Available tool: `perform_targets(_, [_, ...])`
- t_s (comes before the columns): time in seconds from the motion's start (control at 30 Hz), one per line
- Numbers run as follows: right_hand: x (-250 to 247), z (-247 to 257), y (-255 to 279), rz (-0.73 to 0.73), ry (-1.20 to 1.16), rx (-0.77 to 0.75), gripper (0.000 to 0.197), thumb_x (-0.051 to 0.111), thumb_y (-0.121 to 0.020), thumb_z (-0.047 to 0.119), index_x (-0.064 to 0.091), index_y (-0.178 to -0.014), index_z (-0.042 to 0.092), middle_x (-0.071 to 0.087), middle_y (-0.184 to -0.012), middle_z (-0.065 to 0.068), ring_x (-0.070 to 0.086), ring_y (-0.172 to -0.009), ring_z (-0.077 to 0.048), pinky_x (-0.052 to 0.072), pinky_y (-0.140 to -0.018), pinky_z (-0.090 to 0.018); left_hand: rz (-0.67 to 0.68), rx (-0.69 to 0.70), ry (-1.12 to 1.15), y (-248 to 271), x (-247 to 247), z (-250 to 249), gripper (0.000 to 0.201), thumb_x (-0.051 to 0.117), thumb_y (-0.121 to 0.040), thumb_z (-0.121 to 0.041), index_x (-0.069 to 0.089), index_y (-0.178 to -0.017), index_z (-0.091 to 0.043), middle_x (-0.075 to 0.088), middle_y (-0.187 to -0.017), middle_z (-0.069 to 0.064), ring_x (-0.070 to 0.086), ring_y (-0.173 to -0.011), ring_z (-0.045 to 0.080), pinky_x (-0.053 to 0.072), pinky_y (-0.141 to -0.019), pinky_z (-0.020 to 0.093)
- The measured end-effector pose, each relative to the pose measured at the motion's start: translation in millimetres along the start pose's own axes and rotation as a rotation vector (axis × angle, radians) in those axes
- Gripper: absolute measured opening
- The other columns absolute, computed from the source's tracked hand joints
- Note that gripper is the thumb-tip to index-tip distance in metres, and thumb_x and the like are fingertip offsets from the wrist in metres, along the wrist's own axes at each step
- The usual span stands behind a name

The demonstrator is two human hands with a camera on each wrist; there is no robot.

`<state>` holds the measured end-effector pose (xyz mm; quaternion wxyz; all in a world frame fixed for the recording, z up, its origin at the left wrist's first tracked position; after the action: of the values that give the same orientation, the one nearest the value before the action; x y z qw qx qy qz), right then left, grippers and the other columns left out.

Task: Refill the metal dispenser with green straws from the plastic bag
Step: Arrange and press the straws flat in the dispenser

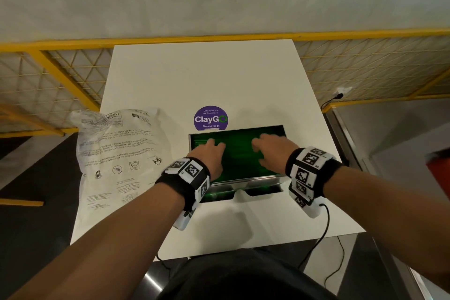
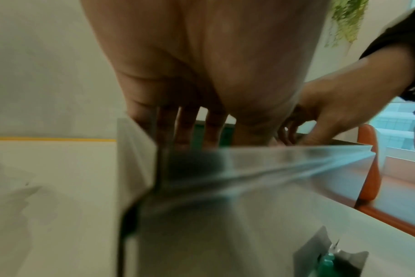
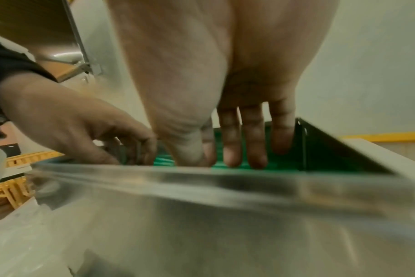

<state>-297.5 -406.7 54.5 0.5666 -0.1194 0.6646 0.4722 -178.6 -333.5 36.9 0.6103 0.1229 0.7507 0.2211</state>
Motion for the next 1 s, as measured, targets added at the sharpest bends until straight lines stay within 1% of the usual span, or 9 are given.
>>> perform_targets(0.1, [14.8,-2.6,-0.6,0.141,0.053,0.025,0.048,0.052,-0.091,0.011,0.043,-0.137,0.019,0.052,-0.124,-0.009,0.055,-0.111,-0.029,0.045,-0.095,-0.04,0.104,0.023,-0.032,-0.3,11.7,-0.4,0.037,0.055,-0.089,-0.014,0.048,-0.125,-0.009,0.055,-0.119,0.014,0.058,-0.106,0.032,0.049,-0.084,0.037])
perform_targets(0.2, [10.9,-6.8,-5.3,0.103,-0.011,0.059,0.043,0.051,-0.09,0.009,0.047,-0.132,0.016,0.055,-0.123,-0.011,0.057,-0.108,-0.03,0.05,-0.091,-0.041,0.033,0.045,0.012,-0.9,3.0,3.1,0.044,0.058,-0.085,-0.008,0.045,-0.126,-0.009,0.052,-0.116,0.014,0.058,-0.103,0.033,0.049,-0.082,0.036])
perform_targets(0.27, [5.2,-3.5,-6.4,0.025,-0.066,0.037,0.043,0.055,-0.087,0.008,0.046,-0.129,0.015,0.05,-0.125,-0.011,0.054,-0.109,-0.029,0.049,-0.089,-0.04,0.008,0.061,-0.001,-1.7,-1.7,6.2,0.044,0.057,-0.084,-0.002,0.045,-0.126,-0.009,0.051,-0.116,0.014,0.059,-0.103,0.033,0.049,-0.083,0.037])
perform_targets(0.33, [2.8,-0.2,-7.5,-0.031,-0.039,0.0,0.058,0.058,-0.085,0.009,0.036,-0.138,0.019,0.039,-0.134,-0.01,0.044,-0.119,-0.031,0.045,-0.094,-0.042,0.029,0.067,-0.056,-3.3,-1.4,7.3,0.034,0.049,-0.087,0.002,0.051,-0.12,-0.007,0.056,-0.114,0.014,0.059,-0.103,0.033,0.05,-0.085,0.038])
perform_targets(0.4, [10.5,-0.4,-8.7,0.03,0.011,0.003,0.066,0.058,-0.086,0.012,0.028,-0.145,0.021,0.034,-0.141,-0.01,0.042,-0.124,-0.031,0.044,-0.098,-0.044,0.049,0.056,-0.102,-3.9,1.1,6.5,0.03,0.042,-0.09,0.002,0.055,-0.116,-0.006,0.059,-0.112,0.015,0.06,-0.103,0.034,0.049,-0.085,0.039])
perform_targets(0.5, [22.4,-5.0,-9.5,0.136,-0.043,0.019,0.06,0.055,-0.09,0.013,0.033,-0.144,0.022,0.042,-0.136,-0.01,0.051,-0.118,-0.03,0.047,-0.096,-0.039,0.035,0.055,-0.123,-3.9,1.2,5.8,0.028,0.041,-0.092,0.001,0.057,-0.114,-0.006,0.061,-0.111,0.015,0.061,-0.102,0.032,0.049,-0.085,0.037])
perform_targets(0.63, [14.9,-12.6,-8.4,0.04,-0.119,0.02,0.054,0.057,-0.09,0.017,0.038,-0.141,0.022,0.044,-0.132,-0.01,0.052,-0.115,-0.029,0.047,-0.096,-0.039,0.012,0.042,-0.066,-3.5,1.0,8.1,0.025,0.047,-0.089,-0.002,0.057,-0.112,-0.008,0.062,-0.109,0.014,0.061,-0.1,0.033,0.049,-0.081,0.038])
perform_targets(0.8, [18.1,-12.4,-4.1,0.029,-0.146,0.013,0.049,0.056,-0.092,0.019,0.041,-0.138,0.019,0.045,-0.131,-0.009,0.053,-0.114,-0.027,0.046,-0.095,-0.038,-0.036,0.047,0.049,-3.1,0.6,7.9,0.018,0.052,-0.091,-0.021,0.055,-0.105,-0.01,0.062,-0.108,0.012,0.06,-0.098,0.031,0.049,-0.078,0.035])
perform_targets(1.0, [23.0,-11.0,-8.5,0.027,-0.113,0.019,0.049,0.05,-0.091,0.002,0.043,-0.137,0.018,0.05,-0.127,-0.011,0.055,-0.111,-0.029,0.048,-0.093,-0.037,-0.007,0.06,-0.054,-5.2,2.5,10.2,0.025,0.05,-0.089,-0.008,0.057,-0.113,-0.011,0.061,-0.113,0.012,0.059,-0.106,0.031,0.049,-0.083,0.038])
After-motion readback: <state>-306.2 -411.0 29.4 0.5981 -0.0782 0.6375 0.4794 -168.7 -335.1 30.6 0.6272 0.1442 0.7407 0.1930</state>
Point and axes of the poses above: each hand's wrist, its own y-axis away from the middle knuckle, its own x-axis out of the palm, z = x × y, the point moved 8 cm from there along -y, towards the middle knuckle
